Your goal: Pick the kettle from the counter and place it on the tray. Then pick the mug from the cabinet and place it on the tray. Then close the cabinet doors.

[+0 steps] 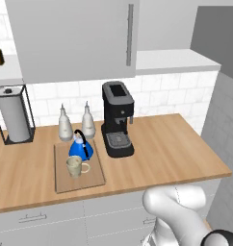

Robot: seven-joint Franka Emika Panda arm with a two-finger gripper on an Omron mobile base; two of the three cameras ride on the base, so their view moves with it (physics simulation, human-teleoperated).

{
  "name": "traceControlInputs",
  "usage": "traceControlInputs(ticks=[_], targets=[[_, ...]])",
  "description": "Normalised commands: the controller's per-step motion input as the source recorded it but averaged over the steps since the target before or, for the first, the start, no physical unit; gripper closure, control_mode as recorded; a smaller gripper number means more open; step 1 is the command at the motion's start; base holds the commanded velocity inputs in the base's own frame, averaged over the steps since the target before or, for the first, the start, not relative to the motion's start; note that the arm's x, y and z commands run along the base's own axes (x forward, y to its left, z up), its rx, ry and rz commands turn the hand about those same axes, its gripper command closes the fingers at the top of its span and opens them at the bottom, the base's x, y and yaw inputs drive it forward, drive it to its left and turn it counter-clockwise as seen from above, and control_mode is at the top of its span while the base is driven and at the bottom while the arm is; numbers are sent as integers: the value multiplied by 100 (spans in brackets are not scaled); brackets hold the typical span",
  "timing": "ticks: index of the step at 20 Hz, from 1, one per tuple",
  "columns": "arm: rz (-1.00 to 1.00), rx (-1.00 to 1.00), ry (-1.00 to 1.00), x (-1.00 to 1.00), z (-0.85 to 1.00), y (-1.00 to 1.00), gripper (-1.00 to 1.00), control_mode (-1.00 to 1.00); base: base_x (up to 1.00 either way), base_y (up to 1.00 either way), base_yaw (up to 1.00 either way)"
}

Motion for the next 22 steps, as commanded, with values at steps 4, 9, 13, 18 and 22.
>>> traceControlInputs(ticks=[4, 9, 13, 18, 22], targets=[[30, 0, 19, 73, 0, 0, -100, -100, 0, 0, 0], [36, -3, 15, 57, -1, 12, -100, -100, 0, 0, 0], [36, -12, 14, 49, -3, 52, -100, -100, 0, 0, 0], [35, -12, 14, 52, -1, 57, -100, -100, 0, 0, 0], [34, -11, 13, 49, -8, 67, -100, -100, 0, 0, 0]])
